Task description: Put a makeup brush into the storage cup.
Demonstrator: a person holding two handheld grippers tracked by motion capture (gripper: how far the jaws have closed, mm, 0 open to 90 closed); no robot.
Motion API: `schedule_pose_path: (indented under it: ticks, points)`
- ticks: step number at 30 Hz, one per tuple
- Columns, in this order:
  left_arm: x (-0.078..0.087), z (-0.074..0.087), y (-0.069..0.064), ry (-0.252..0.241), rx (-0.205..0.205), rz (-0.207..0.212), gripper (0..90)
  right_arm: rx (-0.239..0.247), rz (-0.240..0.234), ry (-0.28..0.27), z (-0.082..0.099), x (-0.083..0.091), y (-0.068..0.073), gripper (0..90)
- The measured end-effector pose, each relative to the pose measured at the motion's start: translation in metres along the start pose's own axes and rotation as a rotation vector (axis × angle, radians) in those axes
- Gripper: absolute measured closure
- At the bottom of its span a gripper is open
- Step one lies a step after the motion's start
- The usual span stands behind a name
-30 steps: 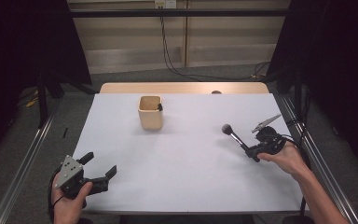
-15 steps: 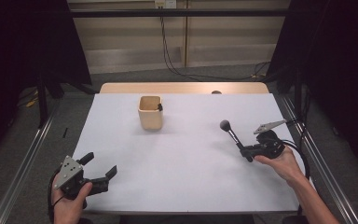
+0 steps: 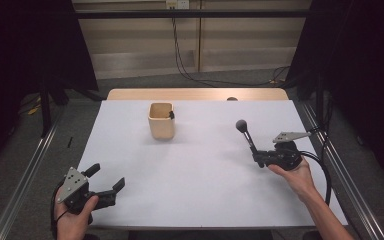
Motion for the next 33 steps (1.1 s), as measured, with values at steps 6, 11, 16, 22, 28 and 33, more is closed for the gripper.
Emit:
schedule_pose_path:
  ticks: [6,11,16,22,28,33]
  points:
    - [0.0,0.0,0.0,-0.001,0.001,0.002,3.2,-0.016,-0.005,-0.087,0.003,0.004,0.0,75.6]
    - [0.001,0.0,-0.001,0.001,-0.004,0.005,3.2,-0.033,0.006,-0.158,0.005,0.009,-0.001,75.6]
    - [0.001,-0.001,-0.001,-0.005,0.0,0.004,3.2,-0.042,0.017,-0.206,0.008,0.012,0.0,75.6]
    - [0.0,-0.001,-0.002,-0.002,0.0,0.006,3.2,-0.051,0.008,-0.26,0.007,0.019,0.001,75.6]
    - [0.0,-0.001,-0.003,-0.003,-0.002,0.012,3.2,-0.034,-0.014,-0.273,0.006,0.019,0.011,75.6]
    - [-0.001,-0.001,-0.003,-0.003,0.0,0.011,3.1,-0.035,-0.036,-0.292,0.004,0.019,0.018,75.5]
Point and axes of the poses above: each handheld gripper's, and its own axes: x roughly backward along the jaws, z roughly out of its underside, y roughly to its left, the point moved 1 cm from there along -x, roughly forward along the jaws, and after that the axes turned 7 degrees about z, right-handed, at the moved point
